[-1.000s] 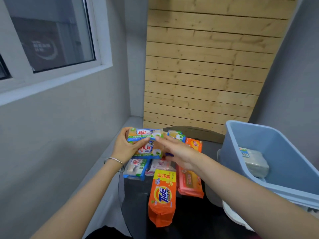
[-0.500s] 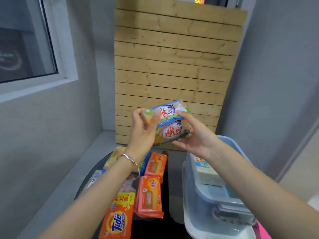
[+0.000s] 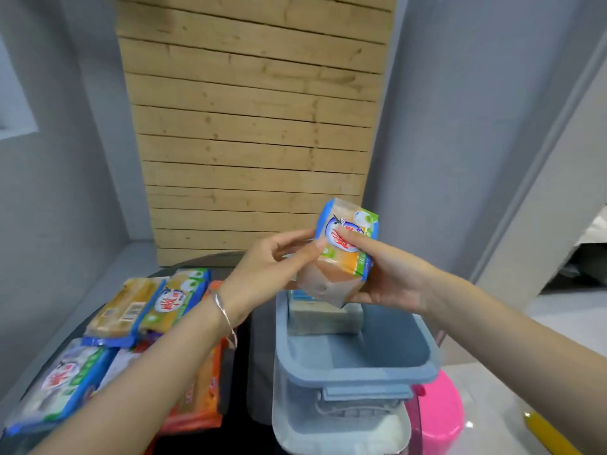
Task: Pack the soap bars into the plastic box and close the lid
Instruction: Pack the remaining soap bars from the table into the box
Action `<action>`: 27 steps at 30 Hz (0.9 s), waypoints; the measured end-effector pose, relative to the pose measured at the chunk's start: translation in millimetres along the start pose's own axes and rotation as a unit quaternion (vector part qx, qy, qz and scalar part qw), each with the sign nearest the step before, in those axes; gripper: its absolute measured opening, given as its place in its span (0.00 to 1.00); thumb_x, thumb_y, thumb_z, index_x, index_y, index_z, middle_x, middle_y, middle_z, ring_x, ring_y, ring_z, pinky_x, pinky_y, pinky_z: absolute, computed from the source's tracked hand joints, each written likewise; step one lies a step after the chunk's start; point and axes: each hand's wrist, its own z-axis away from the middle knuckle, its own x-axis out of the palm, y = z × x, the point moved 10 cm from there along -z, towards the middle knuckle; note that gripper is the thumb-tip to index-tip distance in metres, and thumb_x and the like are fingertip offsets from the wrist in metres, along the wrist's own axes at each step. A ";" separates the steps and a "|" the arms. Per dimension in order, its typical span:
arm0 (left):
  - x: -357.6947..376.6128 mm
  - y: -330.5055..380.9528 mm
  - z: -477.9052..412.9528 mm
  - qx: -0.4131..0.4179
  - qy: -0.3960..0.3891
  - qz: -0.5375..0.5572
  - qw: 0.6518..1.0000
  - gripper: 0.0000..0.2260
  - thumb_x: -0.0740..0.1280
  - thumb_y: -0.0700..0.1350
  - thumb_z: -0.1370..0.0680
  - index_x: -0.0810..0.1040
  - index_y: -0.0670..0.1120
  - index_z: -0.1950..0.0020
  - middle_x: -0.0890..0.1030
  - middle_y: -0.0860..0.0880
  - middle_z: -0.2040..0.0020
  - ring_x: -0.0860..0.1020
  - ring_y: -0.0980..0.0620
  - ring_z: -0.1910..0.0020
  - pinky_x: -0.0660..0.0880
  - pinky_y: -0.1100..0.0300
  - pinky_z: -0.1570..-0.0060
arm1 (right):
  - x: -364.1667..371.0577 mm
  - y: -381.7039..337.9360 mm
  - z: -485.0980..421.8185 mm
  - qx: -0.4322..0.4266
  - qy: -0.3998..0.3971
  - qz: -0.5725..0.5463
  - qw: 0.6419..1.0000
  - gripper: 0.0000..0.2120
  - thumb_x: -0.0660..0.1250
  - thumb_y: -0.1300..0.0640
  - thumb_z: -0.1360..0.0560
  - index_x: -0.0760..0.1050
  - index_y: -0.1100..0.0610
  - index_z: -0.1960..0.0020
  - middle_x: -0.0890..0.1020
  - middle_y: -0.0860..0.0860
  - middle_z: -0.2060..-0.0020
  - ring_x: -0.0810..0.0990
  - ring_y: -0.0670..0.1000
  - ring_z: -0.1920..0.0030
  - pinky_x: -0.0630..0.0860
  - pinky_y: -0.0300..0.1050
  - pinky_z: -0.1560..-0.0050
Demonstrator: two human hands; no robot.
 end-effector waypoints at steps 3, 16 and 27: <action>-16.9 -19.3 -9.0 0.023 0.067 -0.085 0.994 0.17 0.63 0.56 0.25 0.74 0.57 0.37 0.77 0.60 0.39 0.73 0.64 0.40 0.68 0.67 0.41 | -11.7 24.7 -6.1 0.042 0.027 0.025 0.998 0.17 0.70 0.44 0.30 0.79 0.51 0.45 0.86 0.51 0.52 0.85 0.48 0.59 0.82 0.42 0.62; -9.5 -114.1 -18.5 -0.128 0.043 0.052 0.989 0.14 0.58 0.53 0.21 0.71 0.52 0.37 0.82 0.52 0.48 0.81 0.53 0.51 0.78 0.56 0.51 | 1.7 103.2 -38.3 0.182 -0.038 0.140 0.973 0.15 0.70 0.46 0.31 0.78 0.52 0.47 0.84 0.52 0.50 0.82 0.51 0.52 0.78 0.51 0.47; -6.3 -130.9 -22.9 -0.132 0.025 0.089 0.987 0.13 0.58 0.54 0.21 0.71 0.56 0.38 0.84 0.57 0.60 0.83 0.59 0.62 0.79 0.61 0.60 | -0.5 131.1 -46.7 0.224 -0.005 0.150 0.963 0.10 0.66 0.46 0.25 0.77 0.52 0.50 0.83 0.52 0.54 0.81 0.51 0.56 0.76 0.56 0.47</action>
